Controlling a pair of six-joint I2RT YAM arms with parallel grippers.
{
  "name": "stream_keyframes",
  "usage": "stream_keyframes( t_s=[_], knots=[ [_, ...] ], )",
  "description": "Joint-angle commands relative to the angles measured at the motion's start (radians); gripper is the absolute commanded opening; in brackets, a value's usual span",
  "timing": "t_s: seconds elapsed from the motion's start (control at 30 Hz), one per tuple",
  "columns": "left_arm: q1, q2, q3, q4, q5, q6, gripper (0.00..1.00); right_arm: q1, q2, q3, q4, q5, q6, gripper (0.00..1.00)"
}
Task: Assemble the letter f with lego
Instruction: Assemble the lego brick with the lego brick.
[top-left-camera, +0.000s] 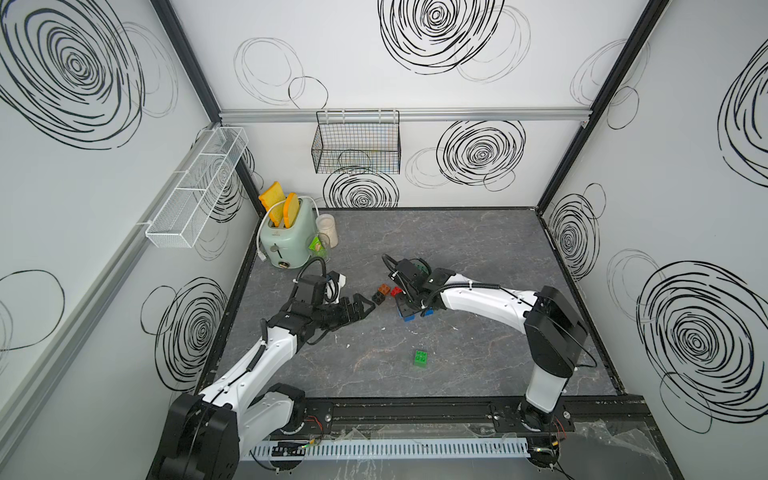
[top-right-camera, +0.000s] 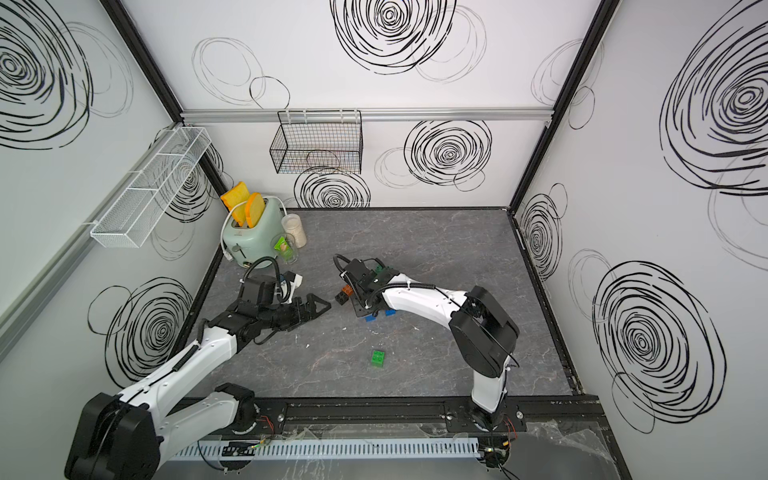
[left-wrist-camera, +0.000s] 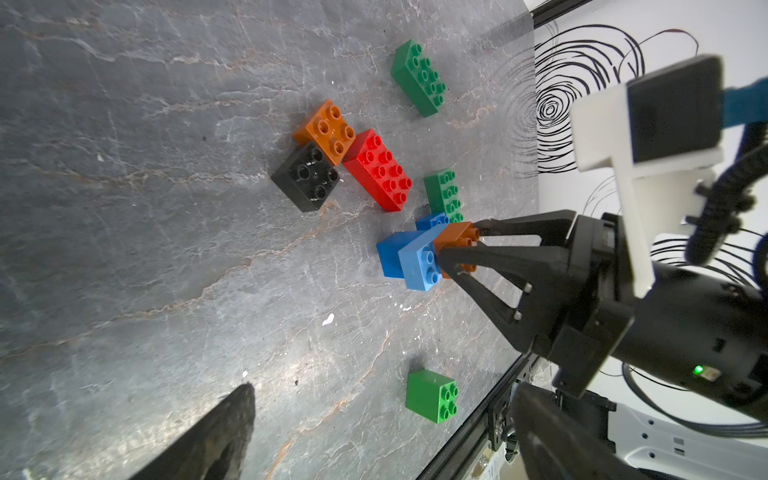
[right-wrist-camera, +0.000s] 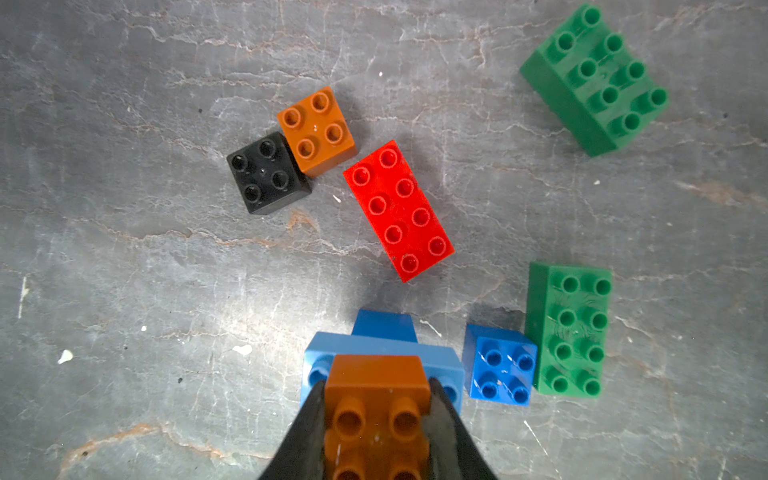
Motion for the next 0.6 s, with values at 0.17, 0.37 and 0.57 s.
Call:
stream_keyframes(
  t_s=[0.17, 0.37, 0.57],
  knots=[
    [0.011, -0.012, -0.01, 0.036, 0.011, -0.001, 0.98, 0.01, 0.013, -0.046, -0.063, -0.008, 0.018, 0.32],
    [0.014, -0.012, -0.01, 0.036, 0.01, -0.002, 0.98, 0.006, 0.003, -0.06, -0.064, 0.013, 0.022, 0.32],
    [0.014, -0.01, -0.01, 0.036, 0.007, -0.002, 0.98, 0.007, 0.005, -0.07, -0.055, 0.005, 0.02, 0.32]
  ],
)
